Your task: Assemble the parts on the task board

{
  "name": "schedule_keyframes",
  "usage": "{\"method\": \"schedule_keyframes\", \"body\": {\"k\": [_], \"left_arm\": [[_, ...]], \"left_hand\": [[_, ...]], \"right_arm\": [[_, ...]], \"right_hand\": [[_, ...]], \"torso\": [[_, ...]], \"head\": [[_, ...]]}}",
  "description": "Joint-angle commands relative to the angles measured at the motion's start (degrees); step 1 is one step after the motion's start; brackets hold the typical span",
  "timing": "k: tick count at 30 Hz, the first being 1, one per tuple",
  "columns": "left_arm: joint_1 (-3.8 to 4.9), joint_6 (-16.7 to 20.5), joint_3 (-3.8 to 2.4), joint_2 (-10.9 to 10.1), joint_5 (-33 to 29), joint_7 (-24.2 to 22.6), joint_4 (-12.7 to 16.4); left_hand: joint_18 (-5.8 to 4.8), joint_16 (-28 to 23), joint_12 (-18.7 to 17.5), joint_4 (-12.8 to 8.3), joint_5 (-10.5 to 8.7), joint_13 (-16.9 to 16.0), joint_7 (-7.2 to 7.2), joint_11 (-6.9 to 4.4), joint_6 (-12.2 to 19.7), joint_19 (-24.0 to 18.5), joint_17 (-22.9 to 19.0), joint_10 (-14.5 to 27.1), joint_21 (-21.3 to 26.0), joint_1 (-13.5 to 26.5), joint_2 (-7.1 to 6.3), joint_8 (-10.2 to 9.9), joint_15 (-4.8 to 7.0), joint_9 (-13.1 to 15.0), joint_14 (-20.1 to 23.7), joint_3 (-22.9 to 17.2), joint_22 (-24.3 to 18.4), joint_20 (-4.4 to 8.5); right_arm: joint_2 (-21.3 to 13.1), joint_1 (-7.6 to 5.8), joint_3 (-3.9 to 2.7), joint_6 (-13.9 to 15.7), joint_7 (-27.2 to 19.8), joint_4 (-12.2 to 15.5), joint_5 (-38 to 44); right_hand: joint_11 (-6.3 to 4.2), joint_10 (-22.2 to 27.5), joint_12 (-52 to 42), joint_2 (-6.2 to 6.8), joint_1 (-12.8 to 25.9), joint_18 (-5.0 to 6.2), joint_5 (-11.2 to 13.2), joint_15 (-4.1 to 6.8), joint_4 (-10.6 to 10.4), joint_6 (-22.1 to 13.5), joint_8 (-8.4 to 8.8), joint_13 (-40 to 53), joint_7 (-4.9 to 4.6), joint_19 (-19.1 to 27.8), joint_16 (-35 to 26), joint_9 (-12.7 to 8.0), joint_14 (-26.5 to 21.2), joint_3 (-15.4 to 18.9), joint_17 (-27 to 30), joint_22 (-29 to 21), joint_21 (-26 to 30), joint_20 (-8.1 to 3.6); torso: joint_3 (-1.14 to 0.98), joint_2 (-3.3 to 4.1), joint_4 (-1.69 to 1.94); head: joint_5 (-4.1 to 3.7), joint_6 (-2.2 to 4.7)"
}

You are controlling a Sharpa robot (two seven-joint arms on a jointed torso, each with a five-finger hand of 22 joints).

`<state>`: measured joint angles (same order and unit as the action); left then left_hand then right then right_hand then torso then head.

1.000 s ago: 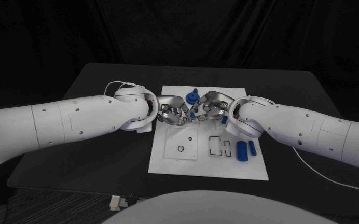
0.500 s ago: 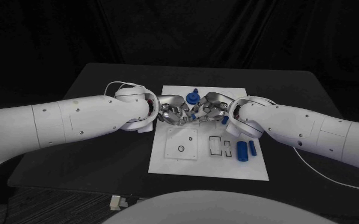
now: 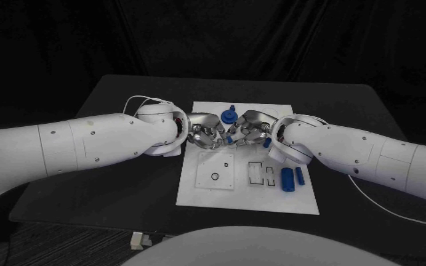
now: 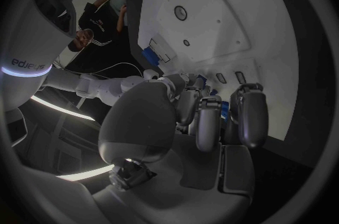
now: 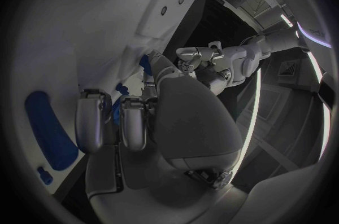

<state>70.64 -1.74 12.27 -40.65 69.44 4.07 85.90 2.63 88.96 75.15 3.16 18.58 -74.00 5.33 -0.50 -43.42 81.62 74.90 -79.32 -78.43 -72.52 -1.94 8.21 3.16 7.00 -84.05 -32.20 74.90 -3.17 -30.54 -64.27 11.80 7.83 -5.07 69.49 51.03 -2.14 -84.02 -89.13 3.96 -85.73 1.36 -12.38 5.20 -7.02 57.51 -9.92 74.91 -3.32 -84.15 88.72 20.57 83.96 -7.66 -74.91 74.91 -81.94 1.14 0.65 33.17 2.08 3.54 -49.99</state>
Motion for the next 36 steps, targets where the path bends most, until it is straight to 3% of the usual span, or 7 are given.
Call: {"method": "schedule_keyframes", "body": {"k": [1,13,24,36], "left_arm": [[-0.02,0.3,-0.06,-0.1,1.1,-0.5,0.2],[-0.02,1.0,-0.06,-2.5,1.2,-0.2,1.6],[-0.02,1.6,-0.06,-4.0,1.2,-0.1,2.6],[-0.02,1.5,-0.06,-4.1,1.2,-0.2,2.7]], "left_hand": [[0.30,-0.3,0.2,0.4,-0.19,0.0,0.06,0.53,-0.5,0.1,13.0,-0.1,0.2,-0.3,-0.29,0.3,-0.42,0.1,-4.5,0.0,11.2,-0.42],[0.27,-0.2,0.3,0.6,-0.25,-0.1,0.47,0.83,-2.3,0.3,13.1,-0.1,0.1,-0.4,-0.29,1.7,-0.65,0.4,-4.6,0.1,11.3,-0.64],[0.26,-0.3,0.2,0.6,-0.25,0.0,0.44,0.85,-2.3,0.3,13.1,-0.1,0.0,-0.4,-0.28,1.8,-0.68,0.4,-4.6,0.1,11.3,-0.67],[0.28,-0.3,0.1,0.7,-0.29,0.1,0.38,0.82,-2.1,0.2,13.0,0.0,0.1,-0.5,-0.18,1.7,-0.68,0.3,-4.5,0.1,11.2,-0.69]], "right_arm": [[0.0,0.09,-0.02,0.7,0.3,0.1,0.4],[-0.3,0.19,-0.02,6.1,-2.2,0.7,5.3],[0.3,0.71,-0.02,6.8,-1.3,-0.6,6.3],[0.7,0.91,-0.02,5.1,0.6,-1.4,6.6]], "right_hand": [[0.41,-5.0,0.2,-0.24,-0.7,0.92,-0.2,-0.28,0.1,0.3,-0.18,13.6,-0.19,-0.5,-0.2,0.1,5.0,0.2,-11.6,12.0,0.3,0.40],[0.34,-5.1,0.1,-0.05,-0.9,0.91,-0.5,-0.30,0.3,0.6,-0.25,13.7,0.03,-0.5,-0.1,0.2,5.0,0.3,-11.8,12.1,0.3,0.46],[0.17,-5.0,0.1,0.00,-0.7,0.97,0.8,-0.20,0.1,0.6,-0.23,13.7,0.26,-0.5,-0.2,0.2,5.0,0.6,-11.6,12.0,0.5,0.44],[0.07,-4.8,0.4,0.09,-0.3,1.13,1.8,-0.11,-0.2,-0.3,0.33,13.3,0.37,-0.1,-0.4,-0.1,4.8,1.0,-11.2,11.8,1.1,0.38]], "torso": [[0.00,0.00,-0.03],[0.00,0.00,0.02],[0.00,-0.03,0.03],[0.01,0.04,0.06]], "head": [[0.10,-0.01],[0.15,-0.01],[0.24,-0.01],[-0.03,-0.01]]}}
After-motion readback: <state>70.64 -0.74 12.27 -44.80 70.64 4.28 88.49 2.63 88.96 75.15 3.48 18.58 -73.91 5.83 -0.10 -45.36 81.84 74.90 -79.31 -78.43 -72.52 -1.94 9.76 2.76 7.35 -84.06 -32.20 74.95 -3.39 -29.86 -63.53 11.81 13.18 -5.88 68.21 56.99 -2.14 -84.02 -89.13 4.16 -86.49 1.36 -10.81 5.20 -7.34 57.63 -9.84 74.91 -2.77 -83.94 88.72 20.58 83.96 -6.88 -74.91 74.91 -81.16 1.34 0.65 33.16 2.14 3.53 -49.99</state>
